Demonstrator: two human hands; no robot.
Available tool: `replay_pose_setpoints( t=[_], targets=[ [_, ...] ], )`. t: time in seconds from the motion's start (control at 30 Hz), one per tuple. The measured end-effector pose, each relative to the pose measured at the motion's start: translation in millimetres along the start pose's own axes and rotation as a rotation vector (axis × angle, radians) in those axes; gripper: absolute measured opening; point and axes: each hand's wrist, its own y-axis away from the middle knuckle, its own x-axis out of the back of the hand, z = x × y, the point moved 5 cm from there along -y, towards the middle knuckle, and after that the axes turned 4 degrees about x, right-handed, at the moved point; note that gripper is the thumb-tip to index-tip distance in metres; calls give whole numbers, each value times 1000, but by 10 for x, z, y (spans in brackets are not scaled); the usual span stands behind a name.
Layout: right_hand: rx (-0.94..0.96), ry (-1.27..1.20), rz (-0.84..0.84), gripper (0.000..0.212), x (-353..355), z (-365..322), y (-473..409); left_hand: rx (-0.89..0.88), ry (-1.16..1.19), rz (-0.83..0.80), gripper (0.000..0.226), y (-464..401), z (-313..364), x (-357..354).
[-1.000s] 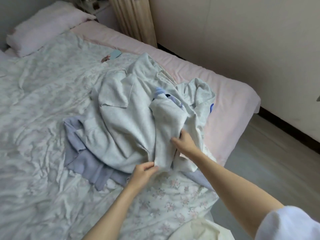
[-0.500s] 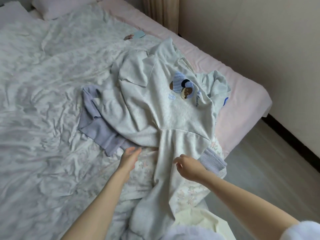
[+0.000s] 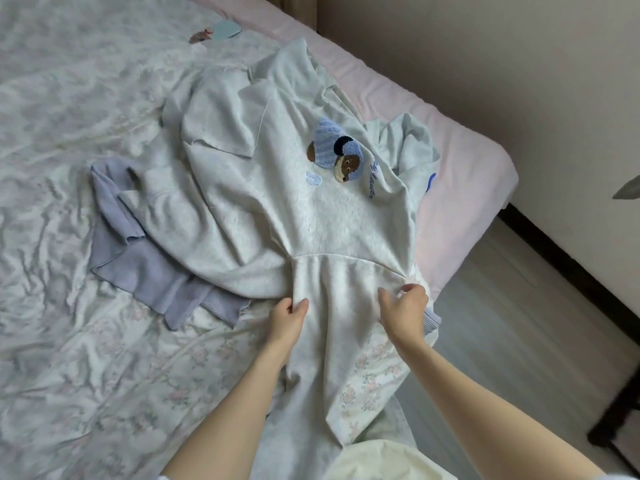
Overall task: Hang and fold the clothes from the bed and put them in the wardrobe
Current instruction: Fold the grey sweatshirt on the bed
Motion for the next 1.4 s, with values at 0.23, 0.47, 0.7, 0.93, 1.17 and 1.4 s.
replay_pose_setpoints(
  t=[0.23,0.47,0.7,0.93,1.17,1.4],
  targets=[
    [-309,-197,-256,61,-272,188,199,14,169,-51,22,179,-54,108],
    [-439,-527,-325,78,-298,236,472,163,237,-110,43,466,-418,398],
    [-345,-439,-323,33,-306,256,481,193,92,-115,19,667,-700,474],
    [-146,135,-368,21,-42,723,779,226,-457,-155,18,762,-935,479],
    [-148,319,-204,46,209,601,748,183,-560,-97,25,638,-734,462],
    [296,324,-243,48,-220,-318,639,90,-280,133,30,177,-62,878]
  ],
)
